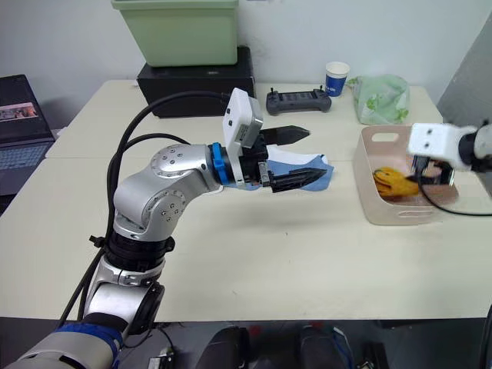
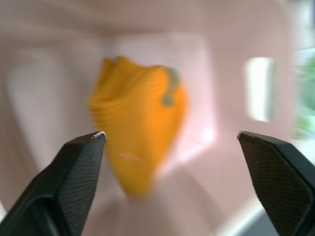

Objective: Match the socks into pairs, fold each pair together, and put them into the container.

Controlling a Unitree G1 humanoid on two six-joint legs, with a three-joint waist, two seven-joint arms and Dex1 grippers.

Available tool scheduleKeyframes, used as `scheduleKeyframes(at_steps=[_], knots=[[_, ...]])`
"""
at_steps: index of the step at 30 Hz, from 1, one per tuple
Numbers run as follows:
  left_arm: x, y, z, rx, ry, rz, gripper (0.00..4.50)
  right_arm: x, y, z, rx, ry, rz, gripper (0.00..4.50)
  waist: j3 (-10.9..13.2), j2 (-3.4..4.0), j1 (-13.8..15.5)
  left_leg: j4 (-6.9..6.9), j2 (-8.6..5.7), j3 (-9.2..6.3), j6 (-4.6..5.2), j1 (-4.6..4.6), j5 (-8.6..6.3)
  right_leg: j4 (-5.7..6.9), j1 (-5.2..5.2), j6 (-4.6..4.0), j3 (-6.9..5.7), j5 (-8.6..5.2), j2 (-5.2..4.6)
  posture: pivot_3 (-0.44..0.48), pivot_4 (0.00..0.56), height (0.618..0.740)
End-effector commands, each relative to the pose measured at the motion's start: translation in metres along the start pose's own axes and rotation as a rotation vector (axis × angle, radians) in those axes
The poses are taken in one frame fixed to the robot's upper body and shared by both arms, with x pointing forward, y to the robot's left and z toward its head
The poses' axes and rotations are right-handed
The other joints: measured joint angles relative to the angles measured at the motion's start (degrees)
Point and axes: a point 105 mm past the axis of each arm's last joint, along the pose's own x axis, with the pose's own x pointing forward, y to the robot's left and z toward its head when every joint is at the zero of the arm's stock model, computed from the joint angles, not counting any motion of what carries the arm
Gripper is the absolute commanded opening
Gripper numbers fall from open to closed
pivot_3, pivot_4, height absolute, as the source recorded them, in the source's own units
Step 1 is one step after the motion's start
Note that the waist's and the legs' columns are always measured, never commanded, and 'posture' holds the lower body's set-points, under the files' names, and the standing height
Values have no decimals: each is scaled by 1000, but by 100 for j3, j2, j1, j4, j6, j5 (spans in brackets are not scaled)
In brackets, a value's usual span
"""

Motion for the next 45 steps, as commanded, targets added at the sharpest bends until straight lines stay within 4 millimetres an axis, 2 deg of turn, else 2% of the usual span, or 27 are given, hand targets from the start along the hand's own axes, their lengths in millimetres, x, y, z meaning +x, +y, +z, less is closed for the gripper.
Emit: scheduleKeyframes(at_steps=[1, 3, 6, 8, 10, 12, 15, 17, 21, 26, 29, 31, 33, 41, 45], knots=[[-10, 8, 10, 38, -33, 33, 4500, -29, -21, 8, 21, -22, -62, 4470, 0, 0, 4, -1, 0, -5, 0, 0, 0, -1, 1, 0, 0, 0, 0, 0, 150, 740], [-14, 14, 7, 44, -21, 64, 4500, -38, -35, 12, 28, -33, -130, 4470, 1, 1, 4, 3, -1, -8, 1, 0, 0, 2, 1, 0, 1, 0, -1, 0, 150, 740], [-27, 22, 2, 70, -11, 124, 4500, -44, -51, 30, 62, -136, -217, 4470, 0, 2, -5, 4, -4, 1, 1, 0, -1, 3, 1, -1, 1, 0, -3, 0, 150, 740], [-37, 27, -2, 90, -11, 174, 4500, -39, -53, 49, 101, -253, -243, 4470, 0, 2, -34, 3, 0, 2, 1, 0, -1, 2, 0, -1, 1, 0, -3, 0, 150, 740], [-58, 41, -13, 67, 0, 307, 4500, -27, -48, 77, 187, -433, -259, 4470, 0, 2, -58, 2, 3, 0, 0, 1, 0, 5, -1, -1, 3, 0, -2, 0, 150, 740], [-90, 53, -33, 82, 62, 460, 4500, -6, -28, 106, 299, -613, -256, 4470, -2, 0, -78, 4, 8, -8, 0, 1, 0, 11, 0, -1, 4, 1, 0, 0, 150, 740], [-126, 55, -54, 100, 126, 596, 4500, 15, 4, 134, 479, -772, -251, 4470, -5, 1, -100, -6, 18, -22, 0, -2, 2, 16, -1, -2, -5, 0, 10, 0, 150, 740], [-141, 51, -65, 85, 141, 658, 4500, 30, 26, 142, 613, -804, -260, 4470, -4, 2, -45, -3, 17, -25, -4, -14, 4, 20, -15, -1, -11, 0, 5, 0, 150, 740], [-169, 37, -94, 84, 227, 756, 4500, 55, 78, 134, 656, -722, -280, 4470, -7, -3, 136, 5, -10, -23, -4, -25, 3, -2, -6, 2, -20, -2, -26, 0, 150, 740], [-188, 15, -130, -25, 243, 839, 4500, 77, 131, 103, 657, -591, -298, 4470, -11, -9, 181, 4, -28, -21, 23, -24, -12, -13, 0, 10, -18, -6, -42, 0, 150, 740], [-188, 6, -142, -25, 260, 860, 4500, 81, 148, 93, 651, -557, -295, 4470, -11, -8, 124, -6, -19, -20, 22, -17, -12, -9, -2, 10, -16, -7, -33, 0, 150, 740], [-182, 1, -150, -43, 251, 880, 4500, 83, 153, 82, 661, -540, -297, 4470, -11, -8, 77, -5, -13, -20, 23, -13, -12, 1, -2, 9, -15, -6, -26, 0, 150, 740], [-188, -7, -158, -60, 256, 912, 4500, 84, 158, 83, 684, -529, -319, 4470, -22, -9, 24, -5, -14, -19, 23, -8, -13, 2, 4, 9, -14, -6, -25, 0, 150, 740], [-173, -8, -161, -74, 244, 911, 4500, 88, 133, 69, 741, -522, -374, 4470, -24, -11, 4, -6, -9, -21, 23, -5, -13, 1, 8, 8, -12, -6, -10, 0, 150, 740], [-168, -19, -160, -87, 247, 877, 4500, 89, 125, 67, 758, -539, -373, 4470, -24, -11, 4, -10, -5, -19, 23, -7, -13, -8, 6, 9, -10, -7, -10, 0, 150, 740]])
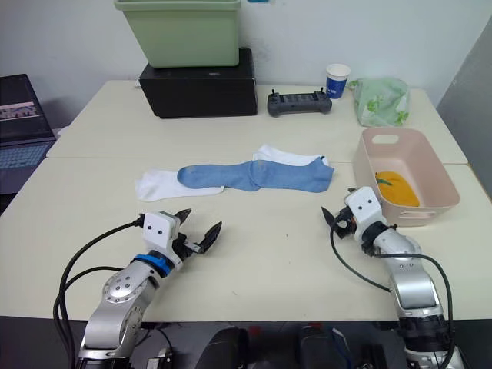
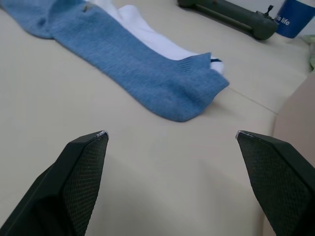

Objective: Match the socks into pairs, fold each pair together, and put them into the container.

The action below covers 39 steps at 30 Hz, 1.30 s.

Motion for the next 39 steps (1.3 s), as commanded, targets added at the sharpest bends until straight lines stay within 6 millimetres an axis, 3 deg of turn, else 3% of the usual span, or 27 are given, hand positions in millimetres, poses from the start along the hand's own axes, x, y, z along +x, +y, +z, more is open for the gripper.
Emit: scheduleKeyframes(at_steps=[1, 8, 13, 15, 22, 28, 33, 39], knots=[[-4, -11, 7, 22, -20, -40, 4500, 1, -12, 8, -4, -34, -27, 4470, 0, 0, 1, 0, 0, 1, 0, 0, 0, -1, 0, 0, 1, 0, 0, 0, 150, 740], [6, -1, 10, 61, -21, -35, 4500, 9, -6, 4, -16, -30, -4, 4470, 0, 0, 3, 4, -2, -1, 0, 1, 0, 7, 1, -1, -1, 1, 0, 0, 150, 740], [8, -2, 23, 47, -63, -55, 4500, 16, -3, 7, -26, -26, 15, 4470, 0, 0, 4, 3, -1, 2, 0, 1, 0, 5, 0, -1, 1, 1, -1, 0, 150, 740], [11, 7, 24, 75, -61, -29, 4500, 25, -2, 5, 39, -4, -7, 4470, 0, 0, -7, 3, 0, 0, 0, 1, 0, 6, 0, -1, 0, 1, 0, 0, 150, 740], [14, 23, 47, 56, -128, -25, 4500, 43, 1, 21, 62, -13, -4, 4470, 0, 0, 1, 2, 5, 1, -1, 0, 1, 9, -5, -2, 0, 1, 6, 0, 150, 740], [16, 13, 58, 92, -130, -82, 4500, 53, 6, 12, 83, 36, 39, 4470, 0, 0, 5, 2, 4, 1, 0, 0, 0, 6, -3, -2, 0, 1, 4, 0, 150, 740], [9, -21, 75, 101, -173, -267, 4500, 64, 6, -3, 101, 93, 32, 4470, 0, 0, -3, 2, 6, 1, -1, 0, 1, 7, -4, -2, 0, 1, 5, 0, 150, 740], [7, -18, 76, 92, -153, -251, 4500, 73, 0, -5, 116, 113, 14, 2396, 0, 0, -8, 2, 7, 0, -1, 1, 1, 11, -4, -2, 1, 1, 6, 0, 150, 740]])
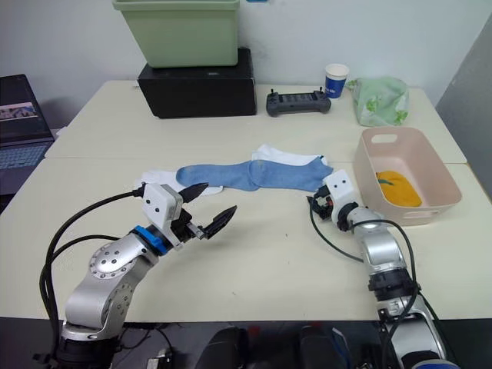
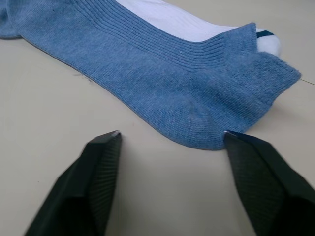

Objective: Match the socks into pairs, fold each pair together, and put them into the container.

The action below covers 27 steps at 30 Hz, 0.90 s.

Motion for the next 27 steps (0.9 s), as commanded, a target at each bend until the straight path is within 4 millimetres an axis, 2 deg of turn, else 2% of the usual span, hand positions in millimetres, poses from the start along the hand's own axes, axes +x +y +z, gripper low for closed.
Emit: scheduleKeyframes(at_steps=[1, 5, 7, 10, 12, 14, 15, 17, 21, 27], knots=[[-3, 2, 8, 14, -21, 10, 4500, 4, -12, 6, -10, -4, -46, 2046, 0, 0, 3, 1, 0, 0, 0, 0, 0, 0, 0, 0, 0, 0, 0, 0, 150, 740], [-3, 3, 6, 10, -19, 21, 4500, 8, -15, 7, -11, 2, -52, 547, 0, 0, 8, 2, -2, 0, 0, 0, 0, -1, 1, 0, 0, 0, -1, 0, 150, 740], [-2, 5, 6, 9, -20, 25, 4500, 8, -15, 7, -16, -2, -43, 20, 0, 0, 5, 2, -2, 2, 0, 0, 0, -2, 1, 0, 1, 0, -1, 0, 150, 740], [-3, 7, 7, 14, -20, 31, 4500, 7, -12, 13, -16, -36, -13, 20, 0, 0, 5, 1, -1, 1, 0, 0, 0, -2, 1, 0, 1, 0, -1, 0, 150, 740], [-5, 9, 5, 9, -11, 35, 4500, 2, -4, 17, -85, -47, 47, 20, 0, 0, 5, 1, -1, 2, 0, 0, 0, -2, 0, 0, 1, 0, -1, 0, 150, 740], [-9, 11, 2, -4, 11, 30, 4500, -6, 9, 22, -169, -59, 140, 20, 0, 0, 9, 1, -1, 2, 0, -1, 0, -4, 0, 0, 1, 0, -1, 0, 150, 740], [-12, 12, -1, -26, 32, 23, 4500, -14, 22, 27, -223, -87, 230, 20, 0, 0, 7, 1, -1, 1, 1, -1, 0, -4, -1, 0, 1, 0, -1, 0, 150, 740], [-18, 10, -7, -69, 84, -12, 4500, -29, 40, 31, -226, -97, 346, 20, 1, 0, 7, -1, 0, 1, 1, -2, -1, -4, -2, 0, 1, 0, -1, 0, 150, 740], [-27, 8, -15, -135, 164, -103, 4500, -58, 59, 21, -279, -43, 473, 20, 1, 0, 4, -2, 3, -5, 1, -1, -1, -3, 0, 0, -3, 0, 0, 0, 150, 740], [-31, 7, -21, -175, 252, -218, 4500, -102, 72, 6, -385, 30, 593, 20, 2, -1, 21, 1, -2, -4, 1, -2, -1, -8, 2, 2, -4, -1, -1, 0, 150, 740]])
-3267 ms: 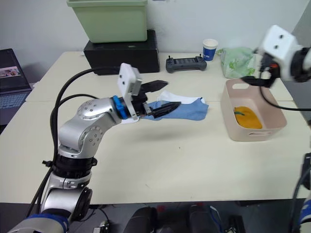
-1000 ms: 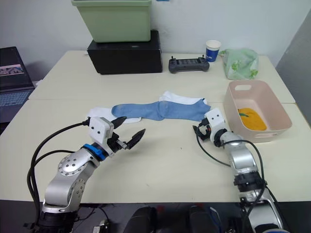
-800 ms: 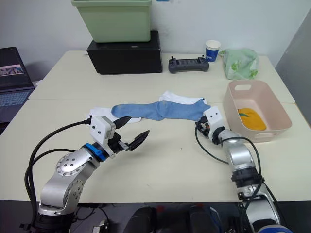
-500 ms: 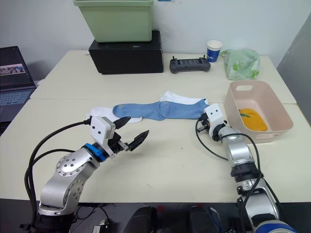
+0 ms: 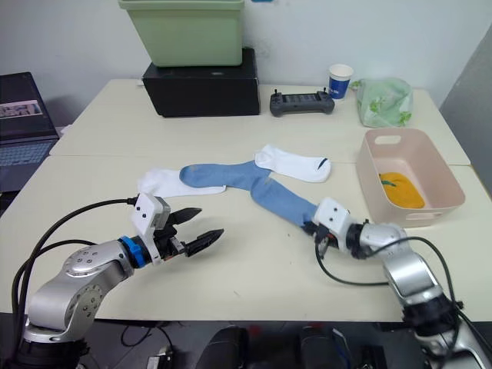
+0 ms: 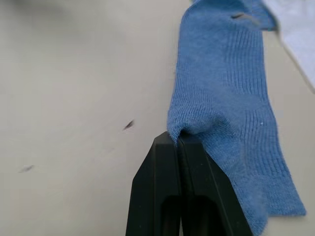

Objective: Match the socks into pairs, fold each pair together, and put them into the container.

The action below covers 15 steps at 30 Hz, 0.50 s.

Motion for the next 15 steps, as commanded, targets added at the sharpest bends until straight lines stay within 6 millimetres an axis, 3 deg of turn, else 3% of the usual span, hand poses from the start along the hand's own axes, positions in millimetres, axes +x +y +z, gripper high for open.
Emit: scheduleKeyframes(at_steps=[1, 5, 8, 11, 15], knots=[[-1, -3, 9, -9, 1, -70, 4500, -19, 21, 10, -77, -9, 78, 20, 0, 0, 14, -1, -1, -1, 0, 0, 0, 0, 1, 0, -1, 0, 0, 0, 150, 740], [12, -8, 6, -29, 44, -144, 4500, -36, 54, -2, -78, 47, 208, 20, 1, -2, 16, 0, -1, -3, 0, 0, 0, -5, 5, 1, -2, -1, 0, 0, 150, 740], [23, -3, 7, -31, 49, -140, 4500, -37, 54, -5, -62, 46, 188, 20, 1, -3, -3, 1, -2, -5, 0, 0, 0, -7, 8, 1, -5, -1, 2, 0, 150, 740], [41, 0, 16, -43, 18, -149, 4500, -42, 46, 8, 8, -20, 174, 686, 2, -4, -13, 4, -1, -4, 0, 2, 0, 1, 6, 0, -4, 0, 8, 0, 150, 740], [63, -6, 18, -7, 28, -194, 4500, -61, 31, 20, 113, -56, 167, 2066, 3, -5, 5, 7, -10, -3, 0, 1, 0, -1, 10, 1, -4, -1, 20, 0, 150, 740]])
